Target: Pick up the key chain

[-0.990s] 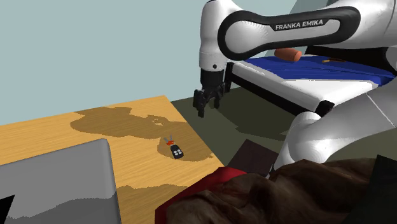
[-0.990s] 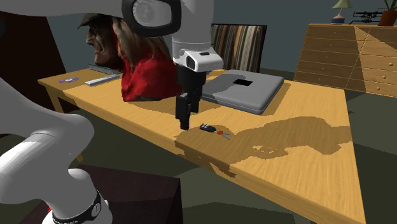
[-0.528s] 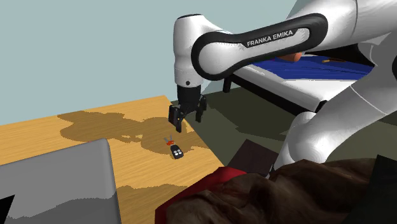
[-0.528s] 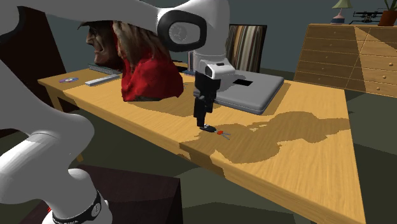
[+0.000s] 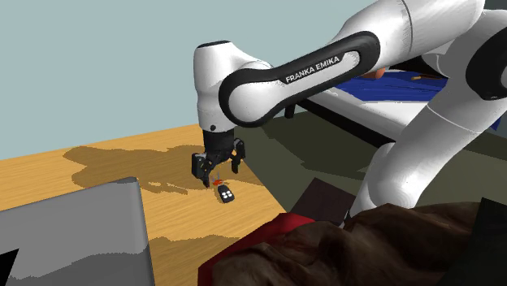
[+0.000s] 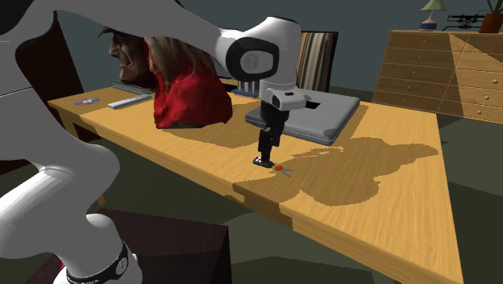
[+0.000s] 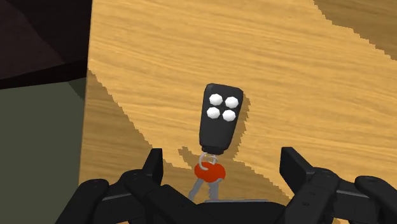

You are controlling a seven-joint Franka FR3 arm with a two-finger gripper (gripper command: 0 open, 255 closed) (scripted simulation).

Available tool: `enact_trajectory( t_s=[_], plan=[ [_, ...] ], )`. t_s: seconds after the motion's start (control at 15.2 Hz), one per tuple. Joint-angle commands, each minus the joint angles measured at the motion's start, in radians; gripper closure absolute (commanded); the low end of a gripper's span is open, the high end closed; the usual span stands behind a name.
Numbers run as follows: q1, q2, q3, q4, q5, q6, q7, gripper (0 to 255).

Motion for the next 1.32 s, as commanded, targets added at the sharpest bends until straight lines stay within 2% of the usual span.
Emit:
enact_trajectory(
  t_s=[0.0,0.2,0.33,0.4,0.99,1.25],
  plan=[
    [0.0,0.009,0.003,-0.018,-0.002,0.026,0.002,0],
    [0.0,0.029,0.011,-0.049,-0.007,0.077,0.006,0],
    [0.0,0.029,0.011,-0.049,-0.007,0.077,0.006,0],
    [-0.001,0.03,0.011,-0.047,-0.007,0.076,0.006,255],
    [0.0,0.029,0.011,-0.049,-0.007,0.077,0.006,255],
    [0.0,0.006,0.003,-0.014,-0.001,0.02,0.001,255]
  ],
)
